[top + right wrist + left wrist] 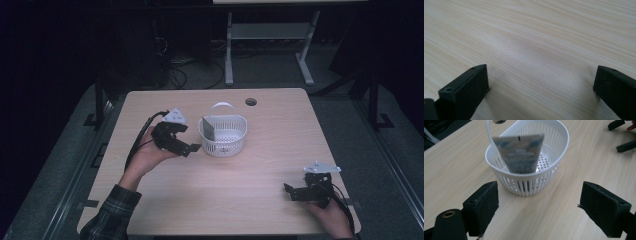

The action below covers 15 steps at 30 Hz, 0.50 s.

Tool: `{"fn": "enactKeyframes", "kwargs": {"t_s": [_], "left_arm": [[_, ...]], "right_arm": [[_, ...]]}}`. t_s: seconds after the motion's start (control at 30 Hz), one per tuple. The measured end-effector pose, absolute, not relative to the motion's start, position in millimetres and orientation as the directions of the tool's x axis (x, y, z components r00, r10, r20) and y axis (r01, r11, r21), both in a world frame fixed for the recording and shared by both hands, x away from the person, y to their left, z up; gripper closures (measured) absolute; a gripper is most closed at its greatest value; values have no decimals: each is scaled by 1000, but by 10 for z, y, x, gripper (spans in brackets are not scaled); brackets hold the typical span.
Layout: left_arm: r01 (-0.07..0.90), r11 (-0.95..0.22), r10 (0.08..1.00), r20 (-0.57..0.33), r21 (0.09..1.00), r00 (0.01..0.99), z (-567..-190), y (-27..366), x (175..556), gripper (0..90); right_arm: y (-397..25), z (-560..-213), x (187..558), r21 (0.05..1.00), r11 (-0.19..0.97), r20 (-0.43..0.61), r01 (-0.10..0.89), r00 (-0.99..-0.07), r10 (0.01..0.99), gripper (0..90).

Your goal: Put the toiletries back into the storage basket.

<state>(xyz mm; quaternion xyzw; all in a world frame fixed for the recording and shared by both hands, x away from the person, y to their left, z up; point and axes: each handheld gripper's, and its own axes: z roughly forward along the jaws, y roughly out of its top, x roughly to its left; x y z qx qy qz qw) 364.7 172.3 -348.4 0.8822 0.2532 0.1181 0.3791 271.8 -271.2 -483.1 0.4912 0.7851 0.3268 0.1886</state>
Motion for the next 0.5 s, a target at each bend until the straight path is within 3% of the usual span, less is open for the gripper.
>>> {"fn": "enactKeyframes", "kwargs": {"t_s": [0.5], "left_arm": [[403, -520, 619, 7, 753, 785, -3855, 2250, 3238, 151]], "right_arm": [[-2712, -4831, 2718, 698, 304, 25, 648, -447, 894, 0]]}}
